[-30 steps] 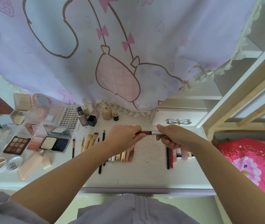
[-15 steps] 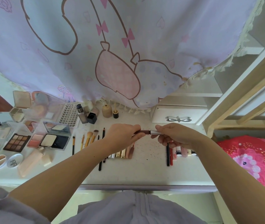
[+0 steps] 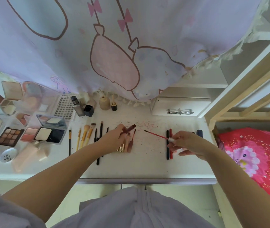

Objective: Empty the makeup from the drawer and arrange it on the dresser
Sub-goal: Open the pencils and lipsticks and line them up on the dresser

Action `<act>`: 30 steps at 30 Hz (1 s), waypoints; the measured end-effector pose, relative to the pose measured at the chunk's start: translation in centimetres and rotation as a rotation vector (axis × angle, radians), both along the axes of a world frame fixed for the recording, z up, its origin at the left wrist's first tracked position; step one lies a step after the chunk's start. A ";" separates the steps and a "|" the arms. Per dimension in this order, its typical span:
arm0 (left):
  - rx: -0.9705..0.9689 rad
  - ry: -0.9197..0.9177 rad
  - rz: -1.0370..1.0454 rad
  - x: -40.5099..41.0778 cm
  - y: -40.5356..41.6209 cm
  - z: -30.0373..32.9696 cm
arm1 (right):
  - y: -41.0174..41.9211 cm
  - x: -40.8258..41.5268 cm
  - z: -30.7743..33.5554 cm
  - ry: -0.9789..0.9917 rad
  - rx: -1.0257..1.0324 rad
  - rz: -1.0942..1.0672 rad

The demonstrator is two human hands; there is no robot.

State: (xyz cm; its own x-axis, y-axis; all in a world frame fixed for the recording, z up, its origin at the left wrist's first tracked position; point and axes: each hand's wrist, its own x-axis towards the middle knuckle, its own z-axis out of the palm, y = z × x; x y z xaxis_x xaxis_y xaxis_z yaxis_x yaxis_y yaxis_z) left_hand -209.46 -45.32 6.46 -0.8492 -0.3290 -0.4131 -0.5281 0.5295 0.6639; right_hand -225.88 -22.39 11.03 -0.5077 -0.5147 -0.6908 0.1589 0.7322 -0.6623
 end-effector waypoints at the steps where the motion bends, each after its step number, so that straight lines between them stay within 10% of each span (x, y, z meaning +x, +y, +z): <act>1: 0.110 0.010 0.104 -0.5 0.7 -0.1 | -0.1 0.7 -0.8 -0.012 -0.016 -0.047; 4: 0.197 0.000 0.268 -2.4 3.3 -1.0 | -1.0 3.3 -3.3 -0.015 -0.046 -0.104; 16: -0.631 -0.198 -0.078 -5.4 4.0 -5.3 | -7.8 7.7 -9.0 0.521 0.349 0.311; 30: -0.559 0.144 -0.195 -8.5 6.6 -4.6 | -5.7 -1.1 -7.6 0.688 0.382 0.293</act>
State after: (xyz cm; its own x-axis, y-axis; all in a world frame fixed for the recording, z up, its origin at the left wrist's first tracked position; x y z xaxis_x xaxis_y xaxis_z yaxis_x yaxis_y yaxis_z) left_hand -217.97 -38.75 1.82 -0.9502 -0.2956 -0.0991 -0.3117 0.8966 0.3145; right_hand -226.97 -28.04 3.45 -0.7616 -0.4852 -0.4295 -0.4215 0.8744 -0.2405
